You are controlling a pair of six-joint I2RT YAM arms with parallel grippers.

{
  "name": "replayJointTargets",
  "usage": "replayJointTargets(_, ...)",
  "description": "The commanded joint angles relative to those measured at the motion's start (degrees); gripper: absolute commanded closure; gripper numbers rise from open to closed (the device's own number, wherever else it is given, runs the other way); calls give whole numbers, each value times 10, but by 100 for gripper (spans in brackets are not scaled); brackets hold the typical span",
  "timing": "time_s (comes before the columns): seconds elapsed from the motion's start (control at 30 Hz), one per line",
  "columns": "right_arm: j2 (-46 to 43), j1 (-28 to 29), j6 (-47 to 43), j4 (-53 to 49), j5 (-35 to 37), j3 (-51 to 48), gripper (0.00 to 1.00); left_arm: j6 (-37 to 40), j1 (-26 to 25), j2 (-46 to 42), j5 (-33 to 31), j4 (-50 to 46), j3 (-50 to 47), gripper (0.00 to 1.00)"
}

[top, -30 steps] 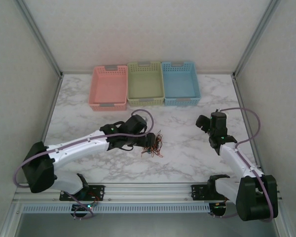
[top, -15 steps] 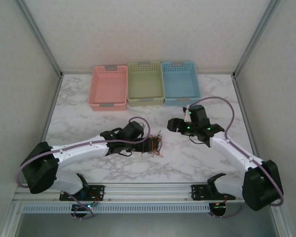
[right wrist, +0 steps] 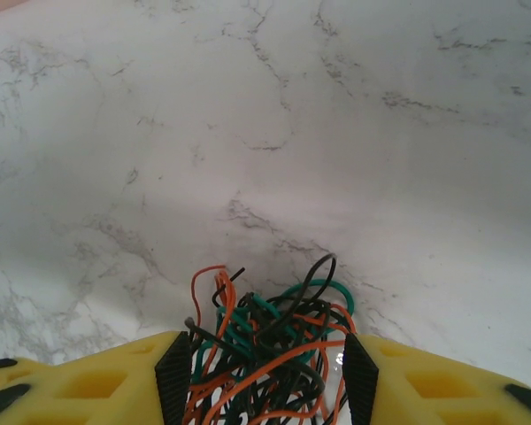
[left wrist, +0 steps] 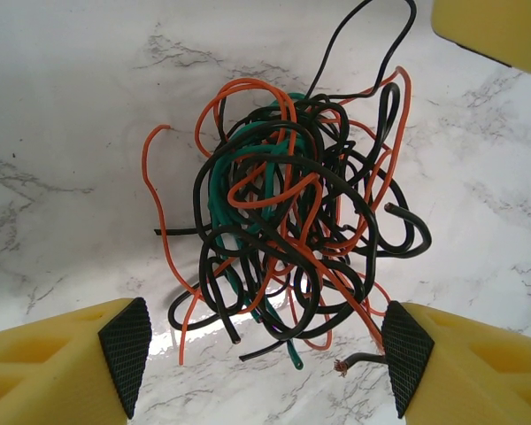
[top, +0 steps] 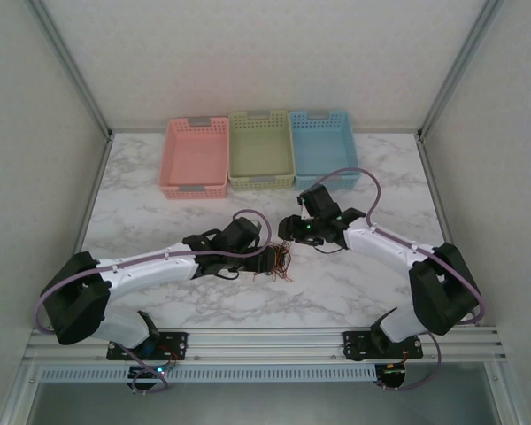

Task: Untangle the cables

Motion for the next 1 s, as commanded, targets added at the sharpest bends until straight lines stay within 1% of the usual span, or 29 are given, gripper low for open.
replayJointTargets(0.0, 21, 6, 15, -17, 13, 21, 49, -6, 4, 4, -5, 7, -12, 28)
replayJointTargets(0.1, 35, 12, 17, -17, 13, 31, 50, -6, 4, 5, -5, 8, -14, 28)
replayJointTargets(0.27, 49, 16, 13, -18, 16, 39, 57, 0, 4, 9, -8, 4, -12, 28)
replayJointTargets(0.5, 54, 17, 12, -20, 17, 40, 73, 4, 4, 11, -6, 2, -13, 28)
replayJointTargets(0.57, 53, 18, 11, -20, 18, 41, 81, 4, 4, 10, -6, 3, -14, 28)
replayJointTargets(0.63, 51, 18, 8, -19, 14, 42, 97, 7, 4, 9, -6, 2, -13, 28)
replayJointTargets(0.67, 49, 19, 9, -19, 14, 42, 100, 10, 4, 8, -6, 3, -14, 28)
replayJointTargets(0.8, 39, 18, 12, -17, 13, 40, 100, 16, 4, 8, 0, 13, -19, 28)
replayJointTargets(0.97, 23, 18, 13, -13, 13, 33, 100, 23, 4, 11, 9, 21, -17, 24)
